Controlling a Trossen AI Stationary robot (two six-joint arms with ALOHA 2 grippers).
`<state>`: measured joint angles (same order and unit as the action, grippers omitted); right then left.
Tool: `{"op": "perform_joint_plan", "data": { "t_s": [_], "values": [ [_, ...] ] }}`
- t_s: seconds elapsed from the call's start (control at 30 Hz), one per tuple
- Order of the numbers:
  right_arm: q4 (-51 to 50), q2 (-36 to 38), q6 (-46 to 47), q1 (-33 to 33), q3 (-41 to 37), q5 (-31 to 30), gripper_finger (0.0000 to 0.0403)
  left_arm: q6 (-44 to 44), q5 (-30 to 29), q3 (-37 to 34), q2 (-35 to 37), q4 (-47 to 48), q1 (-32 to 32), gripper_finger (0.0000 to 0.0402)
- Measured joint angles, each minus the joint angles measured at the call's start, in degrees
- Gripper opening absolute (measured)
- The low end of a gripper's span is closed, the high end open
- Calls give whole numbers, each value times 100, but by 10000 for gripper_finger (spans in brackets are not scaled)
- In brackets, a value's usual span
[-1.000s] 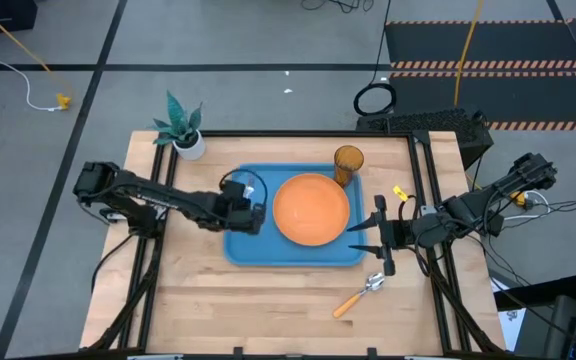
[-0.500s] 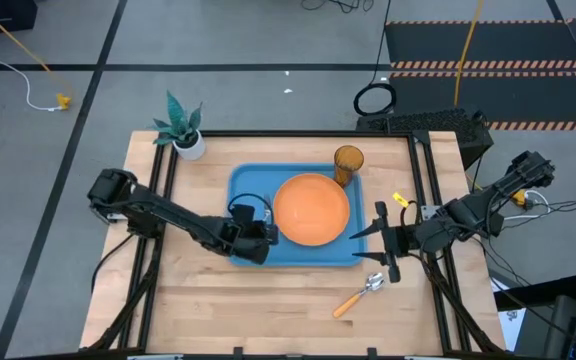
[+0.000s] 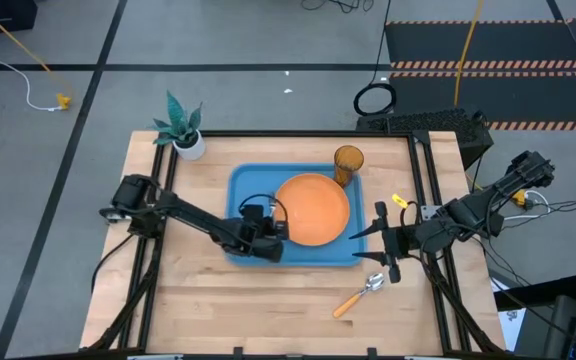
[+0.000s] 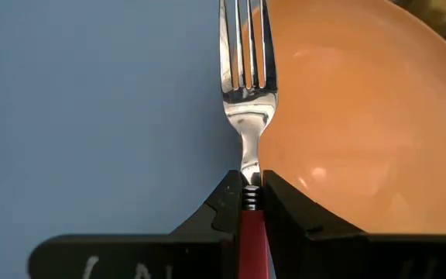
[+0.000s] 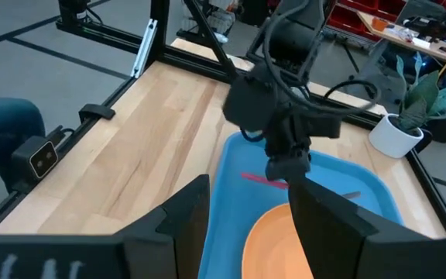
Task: Pick and place plate/cup/fork/spoon on tray
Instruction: Put the red fork on the blue tray to the left side of the yellow plate
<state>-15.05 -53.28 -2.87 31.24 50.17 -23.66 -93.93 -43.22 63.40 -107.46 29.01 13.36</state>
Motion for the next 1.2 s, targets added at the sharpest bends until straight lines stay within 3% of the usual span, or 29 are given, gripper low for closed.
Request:
{"op": "perform_joint_plan", "data": {
  "t_s": [0.27, 0.83, 1.2],
  "values": [
    [-7, 0, 304, 0, 0, 0, 169, 40, 52, 267, -349, 246, -301, 35],
    [-201, 0, 369, 0, -2, 2, 169, 87, 111, 267, -356, 355, -388, 35],
    [-214, 0, 358, 0, -2, 2, 169, 14, -159, 261, 18, 775, -266, 35]
  ]
}}
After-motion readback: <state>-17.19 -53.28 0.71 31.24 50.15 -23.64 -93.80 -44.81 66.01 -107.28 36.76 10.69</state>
